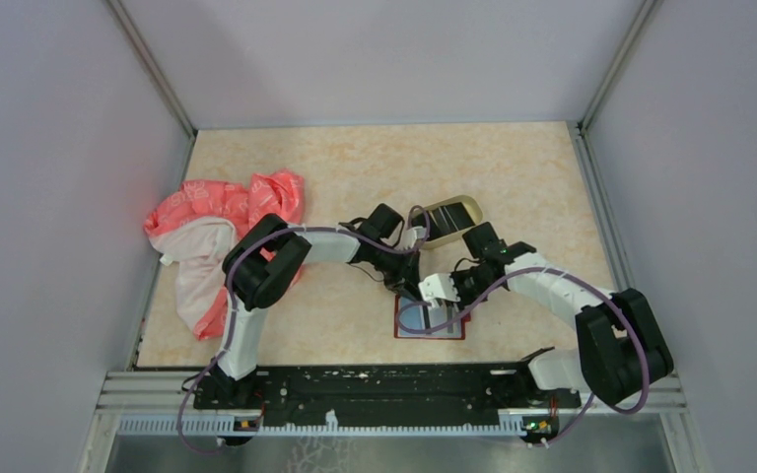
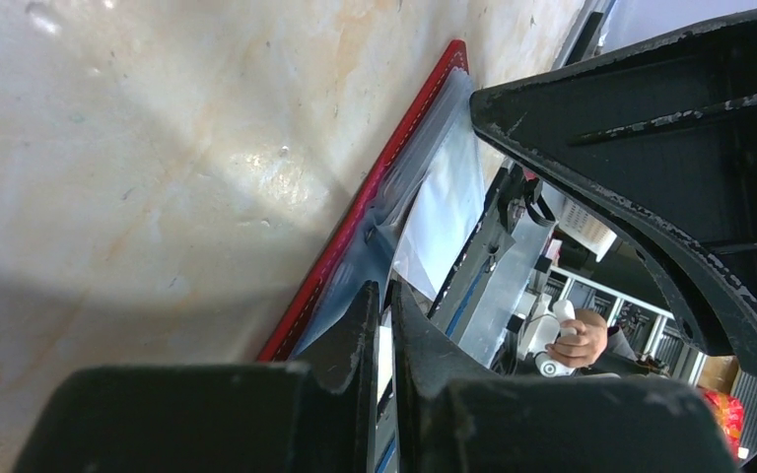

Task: Put the credit cards into the card holder

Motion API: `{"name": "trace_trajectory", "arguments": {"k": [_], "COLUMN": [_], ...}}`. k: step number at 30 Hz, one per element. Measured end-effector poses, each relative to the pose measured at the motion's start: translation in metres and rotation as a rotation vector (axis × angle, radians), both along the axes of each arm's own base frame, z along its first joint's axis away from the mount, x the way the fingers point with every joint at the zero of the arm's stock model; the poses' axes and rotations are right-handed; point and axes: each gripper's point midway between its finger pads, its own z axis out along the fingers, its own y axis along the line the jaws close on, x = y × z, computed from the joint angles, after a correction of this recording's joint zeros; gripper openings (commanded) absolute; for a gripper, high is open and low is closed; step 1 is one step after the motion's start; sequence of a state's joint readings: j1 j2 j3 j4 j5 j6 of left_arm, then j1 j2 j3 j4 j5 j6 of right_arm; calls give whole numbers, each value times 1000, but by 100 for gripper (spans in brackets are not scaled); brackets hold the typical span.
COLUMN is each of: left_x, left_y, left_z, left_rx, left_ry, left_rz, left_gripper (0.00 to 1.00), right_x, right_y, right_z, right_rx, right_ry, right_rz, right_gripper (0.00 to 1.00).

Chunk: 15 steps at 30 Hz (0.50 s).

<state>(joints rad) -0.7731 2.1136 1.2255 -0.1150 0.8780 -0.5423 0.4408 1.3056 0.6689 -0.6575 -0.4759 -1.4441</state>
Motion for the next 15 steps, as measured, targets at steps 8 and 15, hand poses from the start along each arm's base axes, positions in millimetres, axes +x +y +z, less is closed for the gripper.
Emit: {"name": "trace_trajectory", "arguments": {"k": [8, 15], "left_x": [2, 3], "left_y": [-3, -6], "left_z": [1, -1], "left_rx": [3, 10], "left_ry": [-9, -3], "left_rz": [-13, -19], "left_gripper": [11, 12], "right_x": [1, 4], "right_y": [0, -15], "right_z": [2, 3], "right_rx": [9, 12], "right_ry": [2, 20], "right_rz": [-20, -76], "right_gripper": [17, 17]}}
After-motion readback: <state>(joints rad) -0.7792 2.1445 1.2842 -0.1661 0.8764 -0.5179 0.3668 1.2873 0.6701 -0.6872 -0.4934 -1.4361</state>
